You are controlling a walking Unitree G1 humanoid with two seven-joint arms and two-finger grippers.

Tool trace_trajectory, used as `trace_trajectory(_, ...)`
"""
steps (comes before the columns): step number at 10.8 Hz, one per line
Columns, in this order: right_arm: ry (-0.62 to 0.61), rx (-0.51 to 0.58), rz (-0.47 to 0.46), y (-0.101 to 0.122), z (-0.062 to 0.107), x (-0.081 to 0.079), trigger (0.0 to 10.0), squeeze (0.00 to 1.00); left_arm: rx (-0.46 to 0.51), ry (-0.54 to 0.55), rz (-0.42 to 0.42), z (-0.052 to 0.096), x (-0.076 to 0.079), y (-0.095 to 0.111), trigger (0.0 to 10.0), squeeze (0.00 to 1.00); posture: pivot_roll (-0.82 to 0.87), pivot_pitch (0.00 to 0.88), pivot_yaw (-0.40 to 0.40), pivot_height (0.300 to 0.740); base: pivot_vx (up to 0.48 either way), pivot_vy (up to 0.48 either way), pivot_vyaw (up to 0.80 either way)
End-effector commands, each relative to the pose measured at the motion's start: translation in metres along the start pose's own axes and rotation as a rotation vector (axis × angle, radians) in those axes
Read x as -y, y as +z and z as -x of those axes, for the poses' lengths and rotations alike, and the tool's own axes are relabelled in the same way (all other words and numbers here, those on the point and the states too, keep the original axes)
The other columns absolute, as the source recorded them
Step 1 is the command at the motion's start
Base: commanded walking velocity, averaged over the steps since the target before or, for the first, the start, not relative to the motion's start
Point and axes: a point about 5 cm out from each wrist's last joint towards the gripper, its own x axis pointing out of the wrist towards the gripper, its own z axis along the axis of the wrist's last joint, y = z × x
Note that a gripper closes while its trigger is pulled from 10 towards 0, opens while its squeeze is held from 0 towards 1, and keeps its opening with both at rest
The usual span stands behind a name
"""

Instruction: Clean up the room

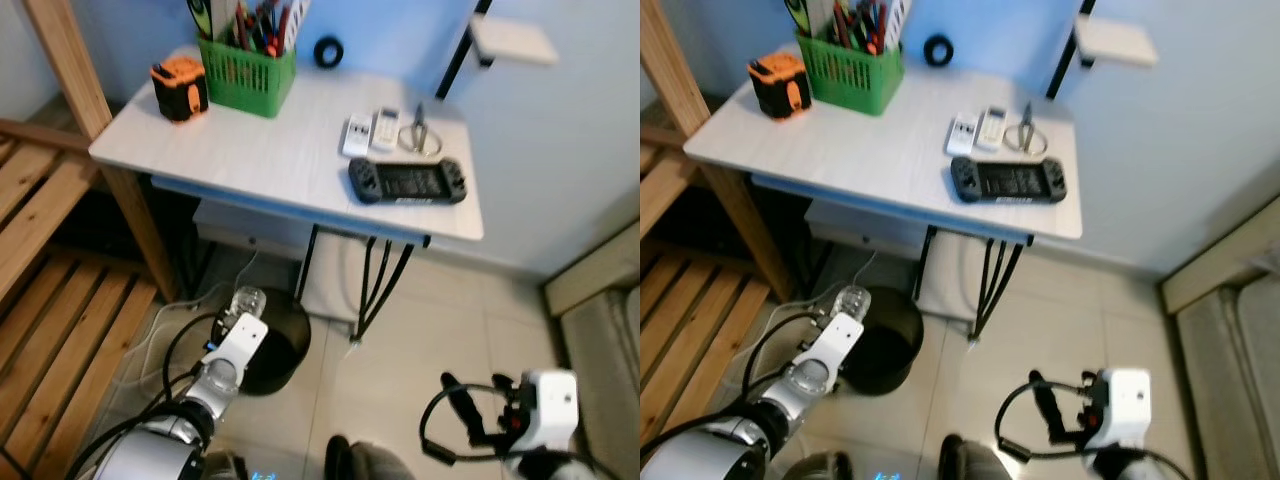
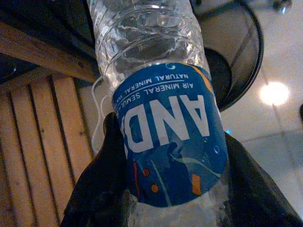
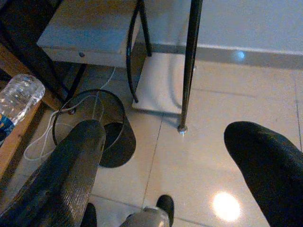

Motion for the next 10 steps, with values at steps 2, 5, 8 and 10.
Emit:
trace_trajectory(2,-0.013,-0.014,-0.007,-0.004,0.009,-0.005,10.0,0.00,-0.020,-0.019,-0.070,0.000,0.000,-0.004,10.0,1.00,-0.21,0.257,-0.090,0.740,0.000,0.000,0.00)
trace_trajectory(5,-0.027,-0.017,0.001,-0.005,0.011,-0.005,10.0,0.00,-0.013,-0.002,-0.113,-0.001,-0.010,-0.001,10.0,1.00,-0.21,0.255,-0.089,0.740,0.000,0.000,0.00)
trace_trajectory(8,-0.037,-0.010,0.001,-0.003,0.011,-0.006,10.0,0.00,0.013,0.005,-0.153,-0.001,-0.016,0.006,10.0,1.00,-0.22,0.244,-0.086,0.740,0.000,0.000,0.00)
trace_trajectory(10,-0.045,-0.013,-0.003,-0.004,0.013,-0.007,10.0,0.00,0.041,-0.001,-0.181,-0.002,-0.018,0.012,10.0,1.00,-0.23,0.243,-0.078,0.740,0.000,0.000,0.00)
